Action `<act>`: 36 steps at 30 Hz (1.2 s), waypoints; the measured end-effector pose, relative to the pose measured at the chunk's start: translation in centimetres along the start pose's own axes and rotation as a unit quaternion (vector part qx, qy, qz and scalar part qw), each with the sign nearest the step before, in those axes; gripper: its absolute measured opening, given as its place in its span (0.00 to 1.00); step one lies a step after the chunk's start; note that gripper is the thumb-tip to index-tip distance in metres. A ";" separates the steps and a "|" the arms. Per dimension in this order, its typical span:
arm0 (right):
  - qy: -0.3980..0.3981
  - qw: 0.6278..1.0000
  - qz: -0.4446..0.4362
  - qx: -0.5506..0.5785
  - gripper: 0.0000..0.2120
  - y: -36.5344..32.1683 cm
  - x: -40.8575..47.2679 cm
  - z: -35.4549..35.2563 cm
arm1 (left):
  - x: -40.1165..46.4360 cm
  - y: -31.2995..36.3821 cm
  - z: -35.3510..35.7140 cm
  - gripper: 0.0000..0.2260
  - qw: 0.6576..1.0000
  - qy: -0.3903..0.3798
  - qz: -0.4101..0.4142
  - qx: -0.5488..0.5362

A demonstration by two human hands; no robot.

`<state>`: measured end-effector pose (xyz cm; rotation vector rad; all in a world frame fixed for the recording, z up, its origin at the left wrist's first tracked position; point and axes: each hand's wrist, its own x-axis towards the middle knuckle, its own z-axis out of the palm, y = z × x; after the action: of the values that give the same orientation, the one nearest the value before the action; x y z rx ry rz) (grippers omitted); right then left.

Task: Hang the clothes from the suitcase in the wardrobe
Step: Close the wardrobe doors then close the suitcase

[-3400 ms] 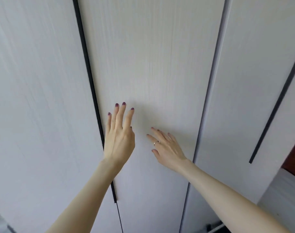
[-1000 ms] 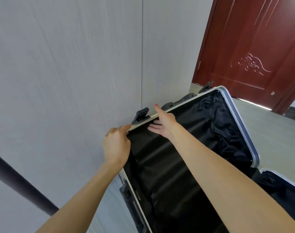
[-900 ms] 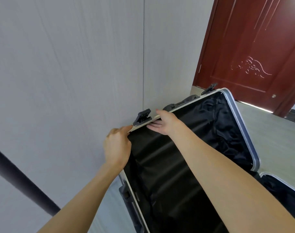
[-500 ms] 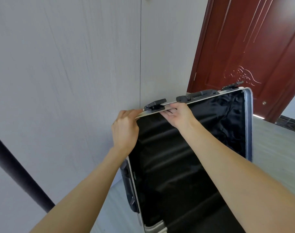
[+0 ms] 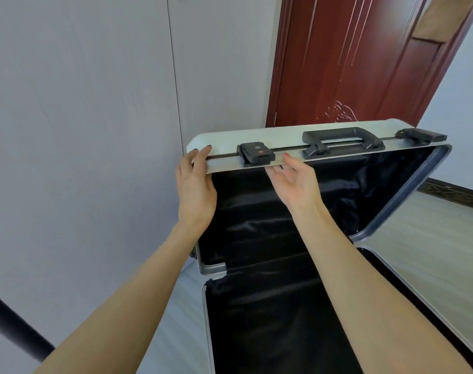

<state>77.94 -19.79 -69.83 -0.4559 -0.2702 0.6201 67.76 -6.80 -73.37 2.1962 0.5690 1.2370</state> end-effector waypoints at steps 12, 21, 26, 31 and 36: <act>0.092 0.991 -0.024 -0.099 0.10 -1.9 -6.6 -6.8 | -6.5 1.5 2.6 0.30 0.988 -0.145 -0.031 -0.039; 0.202 0.941 -0.011 -0.272 0.14 -1.8 -11.4 -8.6 | -9.7 0.5 1.4 0.37 0.936 -0.272 -0.098 -0.200; 0.222 0.946 0.045 -0.231 0.13 -1.7 -13.1 -9.1 | -10.4 0.5 1.3 0.31 0.918 -0.237 -0.183 -0.260; 0.279 0.944 0.130 -0.115 0.11 -0.9 -14.5 -10.4 | -12.2 0.5 2.2 0.24 0.940 -0.180 -0.229 -0.178; 0.326 0.892 0.239 -0.200 0.17 -0.4 -16.4 -11.5 | -14.9 -0.8 2.5 0.23 0.937 -0.155 -0.266 -0.166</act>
<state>69.56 -33.91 -81.37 -1.1198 0.3829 0.8538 62.63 -15.82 -84.45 1.7395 0.7021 0.6319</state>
